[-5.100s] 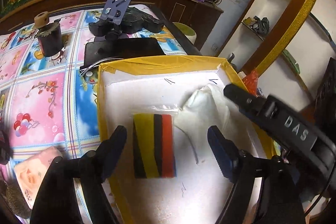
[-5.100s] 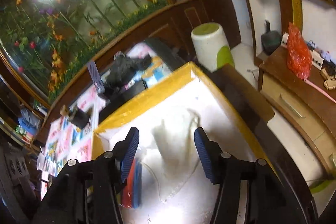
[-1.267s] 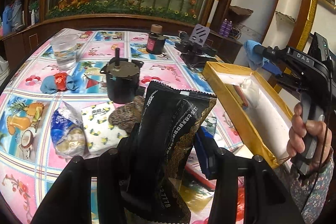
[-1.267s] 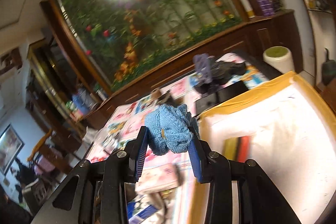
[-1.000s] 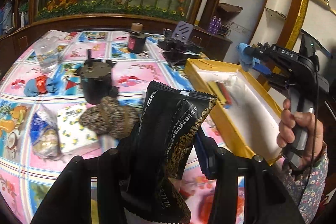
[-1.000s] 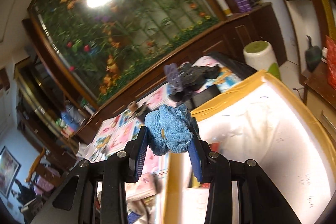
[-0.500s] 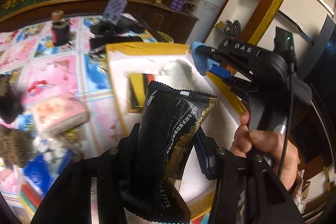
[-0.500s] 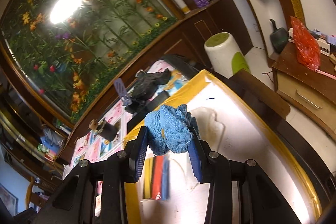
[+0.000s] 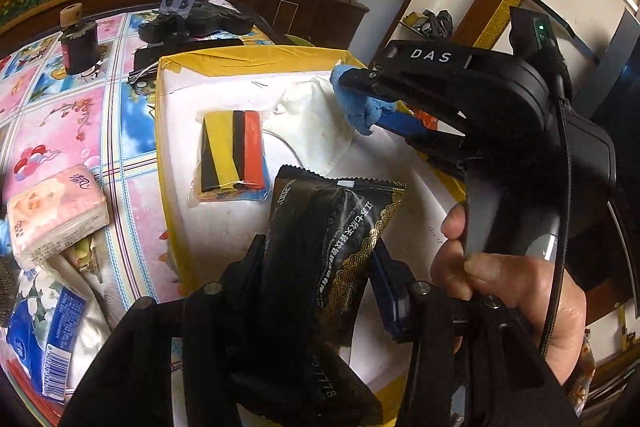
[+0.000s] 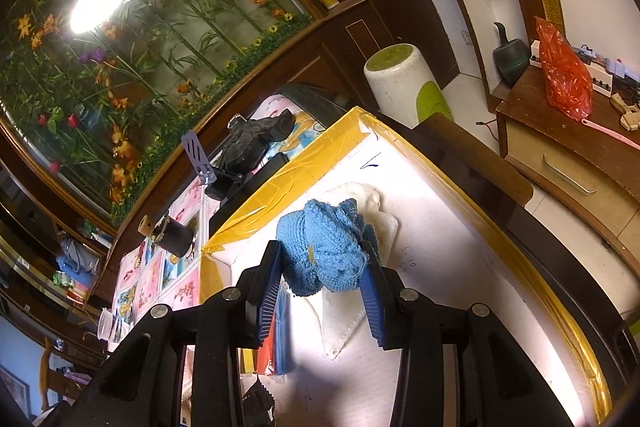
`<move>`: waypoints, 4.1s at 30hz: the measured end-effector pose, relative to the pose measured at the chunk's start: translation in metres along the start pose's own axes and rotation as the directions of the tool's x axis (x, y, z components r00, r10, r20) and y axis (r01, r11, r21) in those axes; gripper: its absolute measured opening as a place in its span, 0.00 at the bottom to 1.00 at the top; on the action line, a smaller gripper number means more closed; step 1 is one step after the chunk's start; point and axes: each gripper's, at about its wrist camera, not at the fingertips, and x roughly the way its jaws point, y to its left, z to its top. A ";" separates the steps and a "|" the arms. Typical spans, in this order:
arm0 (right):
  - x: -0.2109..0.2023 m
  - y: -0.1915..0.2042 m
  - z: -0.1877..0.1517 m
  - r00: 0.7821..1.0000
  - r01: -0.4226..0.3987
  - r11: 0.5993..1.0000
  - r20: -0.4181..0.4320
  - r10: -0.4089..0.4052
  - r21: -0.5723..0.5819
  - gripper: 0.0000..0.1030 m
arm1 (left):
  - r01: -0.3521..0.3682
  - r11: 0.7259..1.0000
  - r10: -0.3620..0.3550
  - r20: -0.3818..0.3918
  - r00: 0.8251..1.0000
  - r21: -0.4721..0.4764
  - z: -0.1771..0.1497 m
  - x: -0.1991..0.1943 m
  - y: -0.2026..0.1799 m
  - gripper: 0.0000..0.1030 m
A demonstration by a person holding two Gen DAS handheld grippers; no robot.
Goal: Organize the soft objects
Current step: 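Drop the blue cloth into the box with the right gripper while the left gripper places the black bag there, then move the left gripper back over the table toward the blue-and-red cloth, then grasp the blue-and-red cloth with the left gripper and lift it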
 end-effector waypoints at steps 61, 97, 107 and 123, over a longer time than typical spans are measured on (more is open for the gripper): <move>-0.023 0.031 -0.011 0.990 -0.101 0.986 0.086 0.113 -0.134 0.51 | -0.225 0.906 0.330 0.266 0.906 -0.358 -0.048 -0.198 0.220 0.67; -0.020 0.042 -0.019 0.989 -0.120 0.978 0.064 0.133 -0.173 0.56 | -0.495 0.820 0.516 -0.003 0.857 -0.287 -0.017 -0.150 0.339 0.30; -0.024 0.072 -0.037 0.968 -0.236 0.925 0.013 0.251 -0.299 0.56 | -0.301 0.882 0.413 0.286 0.865 -0.364 -0.024 -0.214 0.275 0.30; -0.081 0.105 -0.211 0.837 -0.534 0.646 -0.449 0.312 -0.546 0.70 | -0.219 0.962 0.254 0.251 0.934 -0.161 -0.034 -0.176 0.202 0.30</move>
